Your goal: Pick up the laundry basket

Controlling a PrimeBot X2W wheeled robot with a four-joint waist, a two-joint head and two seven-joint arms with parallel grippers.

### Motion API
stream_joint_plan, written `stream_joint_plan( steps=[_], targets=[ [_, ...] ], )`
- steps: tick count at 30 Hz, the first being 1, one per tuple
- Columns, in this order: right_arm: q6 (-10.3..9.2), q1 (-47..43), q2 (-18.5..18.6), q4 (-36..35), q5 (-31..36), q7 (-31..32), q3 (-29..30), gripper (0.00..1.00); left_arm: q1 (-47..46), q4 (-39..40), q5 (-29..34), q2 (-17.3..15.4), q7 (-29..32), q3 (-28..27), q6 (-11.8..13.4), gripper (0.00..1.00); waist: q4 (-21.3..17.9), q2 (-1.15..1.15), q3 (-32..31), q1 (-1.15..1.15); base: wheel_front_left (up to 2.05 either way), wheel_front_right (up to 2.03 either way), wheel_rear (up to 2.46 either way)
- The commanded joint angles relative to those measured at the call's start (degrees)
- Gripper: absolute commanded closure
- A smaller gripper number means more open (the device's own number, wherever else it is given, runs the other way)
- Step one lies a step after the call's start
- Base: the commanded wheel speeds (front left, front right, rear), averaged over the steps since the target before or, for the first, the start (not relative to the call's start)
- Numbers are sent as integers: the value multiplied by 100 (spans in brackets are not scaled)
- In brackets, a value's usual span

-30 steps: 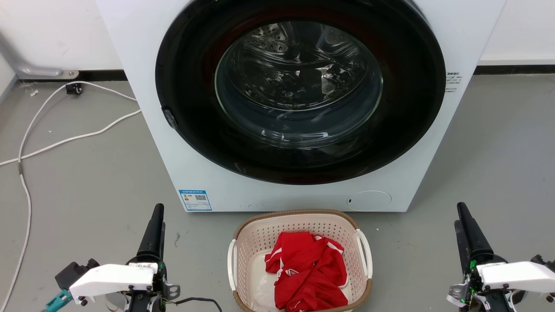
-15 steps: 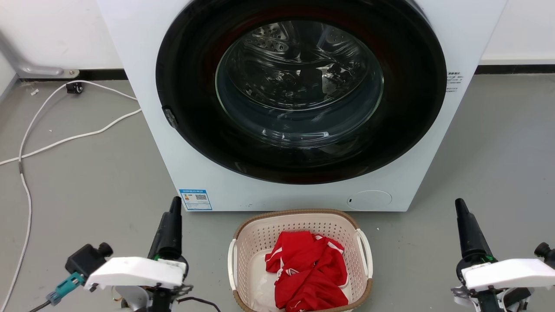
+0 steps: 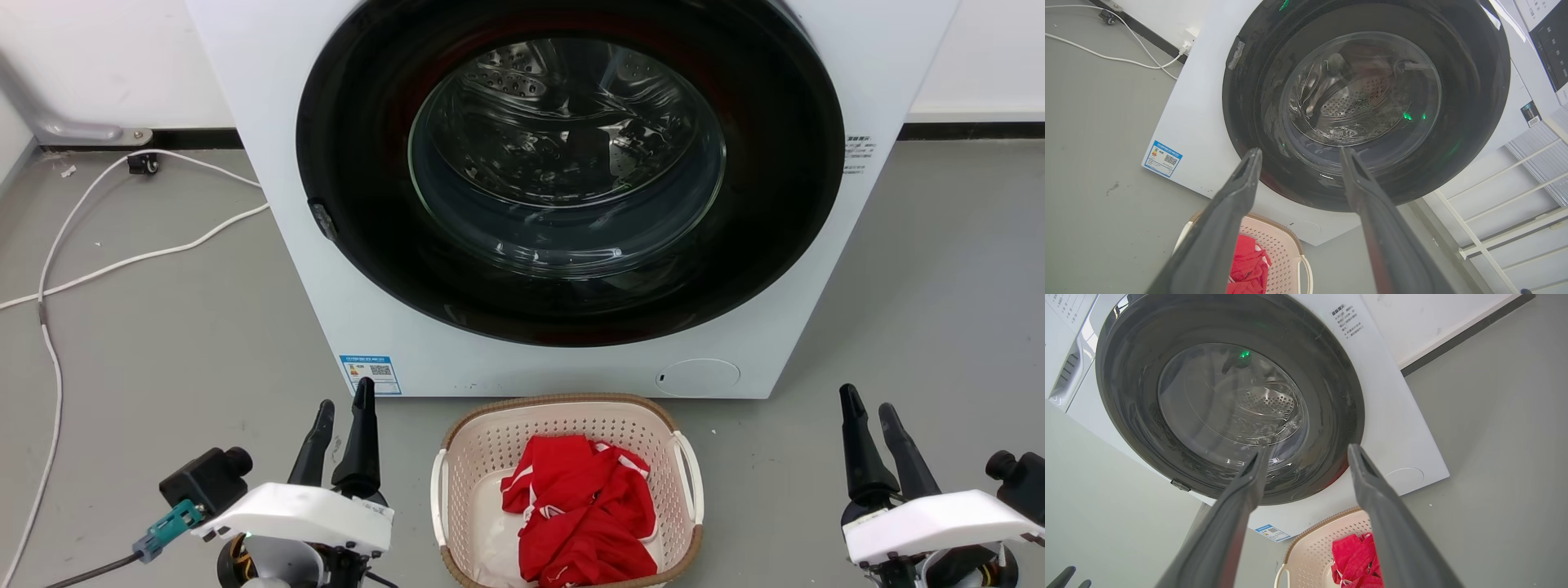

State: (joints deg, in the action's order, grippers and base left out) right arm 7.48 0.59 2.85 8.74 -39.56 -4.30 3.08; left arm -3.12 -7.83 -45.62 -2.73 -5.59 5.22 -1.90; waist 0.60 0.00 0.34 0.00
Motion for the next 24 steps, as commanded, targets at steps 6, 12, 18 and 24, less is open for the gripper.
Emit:
stream_joint_plan(
  steps=[6,12,18,24],
  targets=[
    [1,-33,9,-135,618,-29,-11,0,19,78,652,-17,-144,119,58,0,8,0,1,0,0,0,0],
    [1,-84,9,-186,1106,3,-46,0,39,32,1133,-18,-240,222,46,0,8,0,5,0,0,0,0],
    [1,-140,9,-237,1516,22,-62,0,52,3,1574,-19,-335,321,99,0,8,0,4,0,0,0,0],
    [1,-183,8,-310,1906,3,-85,0,75,-36,1939,-19,-418,404,132,0,15,0,5,0,0,0,0]
  ],
)
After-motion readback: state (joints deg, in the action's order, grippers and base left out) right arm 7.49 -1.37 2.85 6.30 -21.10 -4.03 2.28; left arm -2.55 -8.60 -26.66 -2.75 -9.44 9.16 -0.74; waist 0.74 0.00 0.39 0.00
